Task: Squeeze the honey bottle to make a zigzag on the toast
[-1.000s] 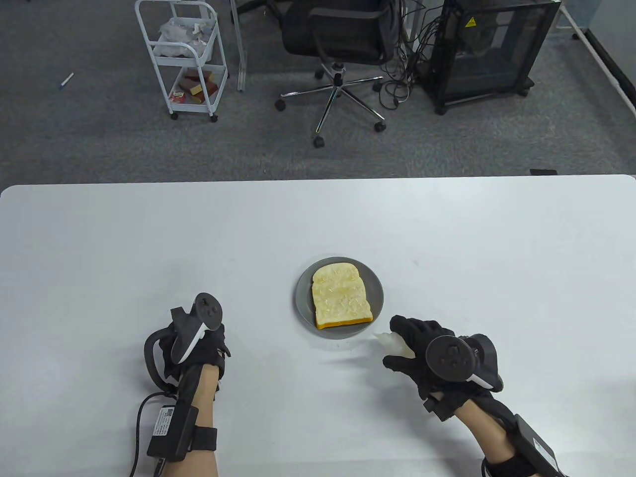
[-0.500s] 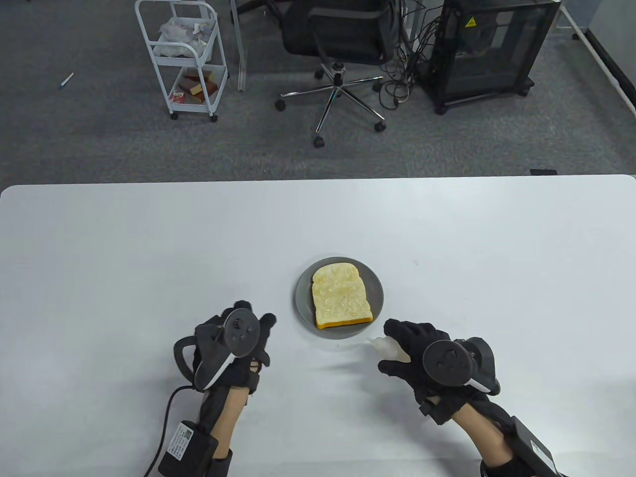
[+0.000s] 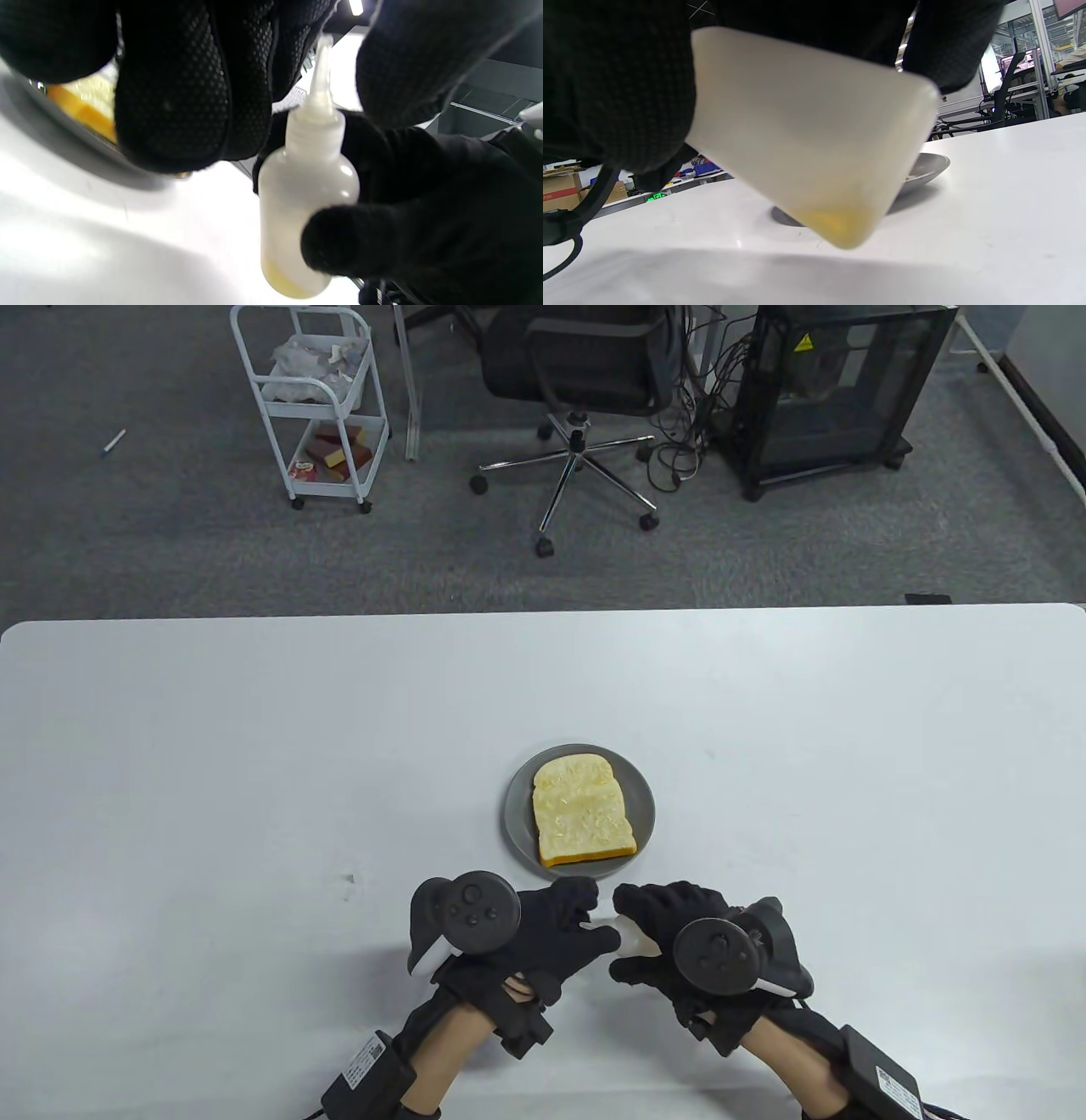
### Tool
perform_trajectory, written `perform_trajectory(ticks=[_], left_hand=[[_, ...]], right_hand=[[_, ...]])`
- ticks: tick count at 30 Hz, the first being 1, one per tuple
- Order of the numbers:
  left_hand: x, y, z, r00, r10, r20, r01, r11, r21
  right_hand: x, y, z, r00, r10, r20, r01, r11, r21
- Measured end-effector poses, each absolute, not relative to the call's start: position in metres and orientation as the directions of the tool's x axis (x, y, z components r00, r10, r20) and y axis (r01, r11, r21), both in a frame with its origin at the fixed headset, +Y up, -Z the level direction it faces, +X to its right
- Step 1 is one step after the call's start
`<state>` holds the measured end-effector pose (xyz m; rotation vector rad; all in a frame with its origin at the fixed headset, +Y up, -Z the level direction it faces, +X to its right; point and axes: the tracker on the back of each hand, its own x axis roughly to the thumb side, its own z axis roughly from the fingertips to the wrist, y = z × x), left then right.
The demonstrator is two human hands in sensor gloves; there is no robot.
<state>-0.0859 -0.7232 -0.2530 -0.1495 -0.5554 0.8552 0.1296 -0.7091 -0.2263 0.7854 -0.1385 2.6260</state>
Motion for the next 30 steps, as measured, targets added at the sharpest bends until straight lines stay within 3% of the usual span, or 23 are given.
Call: perform_trajectory(ticks=[10,14,15,20,24,30], left_hand=[[-0.077,-0.731,-0.251,0.502,0.773,0.388,-0.685,0.629,-0.368],[-0.084,-0.726,-0.253,0.482,0.79,0.379,-0.727,0.602,-0.331],[-0.089,-0.724,-0.254,0.46,0.811,0.362,-0.755,0.571,-0.323],[-0.117,-0.724,-0.263,0.285,0.923,0.258,-0.89,0.355,-0.287],[-0.124,-0.733,-0.268,0.088,0.986,0.144,-0.929,0.134,-0.346],[-0.111,-0.748,-0.266,-0.09,0.996,-0.026,-0.907,-0.093,-0.411]], right_hand=[[0.123,-0.711,-0.223,-0.764,0.309,0.566,-0.363,-0.931,0.018],[0.129,-0.714,-0.227,-0.738,0.413,0.533,-0.434,-0.896,0.094],[0.133,-0.714,-0.229,-0.716,0.473,0.514,-0.495,-0.862,0.104],[0.157,-0.71,-0.238,-0.701,0.521,0.486,-0.586,-0.81,0.024],[0.171,-0.711,-0.247,-0.487,0.753,0.442,-0.799,-0.589,0.123],[0.171,-0.708,-0.247,-0.298,0.786,0.541,-0.879,-0.447,0.165]])
